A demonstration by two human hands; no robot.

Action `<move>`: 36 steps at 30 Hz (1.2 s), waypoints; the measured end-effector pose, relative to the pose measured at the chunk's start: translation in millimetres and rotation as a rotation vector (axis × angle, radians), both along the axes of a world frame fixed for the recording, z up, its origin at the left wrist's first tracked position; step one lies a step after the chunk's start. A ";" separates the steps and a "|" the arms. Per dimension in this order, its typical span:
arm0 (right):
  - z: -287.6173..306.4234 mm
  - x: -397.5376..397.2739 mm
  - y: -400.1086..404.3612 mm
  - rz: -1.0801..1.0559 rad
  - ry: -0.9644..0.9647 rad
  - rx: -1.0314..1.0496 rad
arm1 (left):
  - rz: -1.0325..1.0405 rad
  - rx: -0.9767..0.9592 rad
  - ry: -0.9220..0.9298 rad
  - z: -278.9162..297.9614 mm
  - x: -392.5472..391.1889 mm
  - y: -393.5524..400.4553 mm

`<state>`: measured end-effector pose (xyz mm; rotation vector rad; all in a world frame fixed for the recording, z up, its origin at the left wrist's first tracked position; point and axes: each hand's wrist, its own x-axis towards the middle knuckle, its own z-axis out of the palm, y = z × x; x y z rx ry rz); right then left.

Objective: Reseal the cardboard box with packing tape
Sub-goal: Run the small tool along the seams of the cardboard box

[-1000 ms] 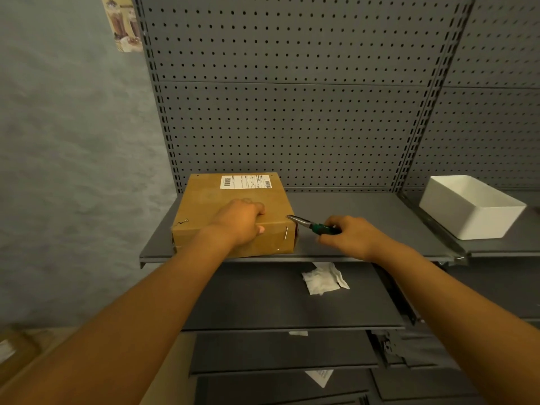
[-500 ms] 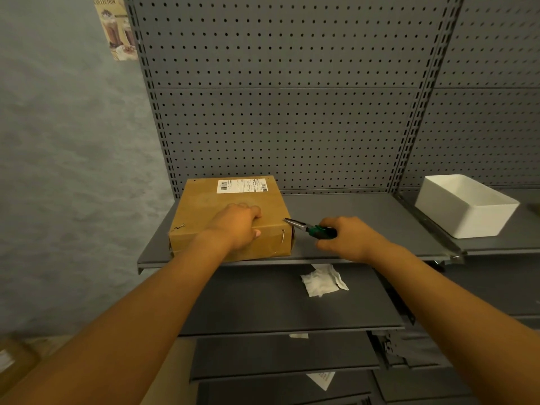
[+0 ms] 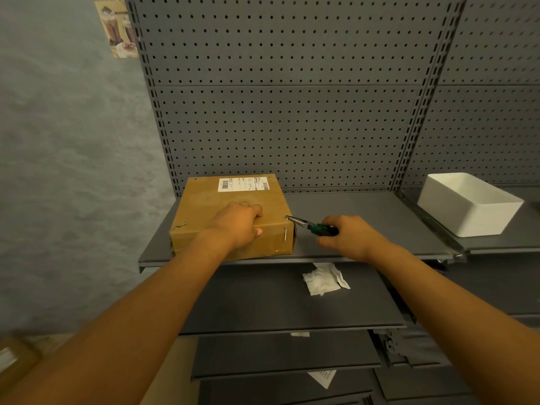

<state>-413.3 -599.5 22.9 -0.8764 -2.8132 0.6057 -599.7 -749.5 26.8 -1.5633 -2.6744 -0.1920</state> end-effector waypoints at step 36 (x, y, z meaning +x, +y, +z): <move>2.3 -6.4 -3.8 -0.016 -0.005 -0.078 | -0.002 0.002 -0.006 -0.3 1.2 -1.2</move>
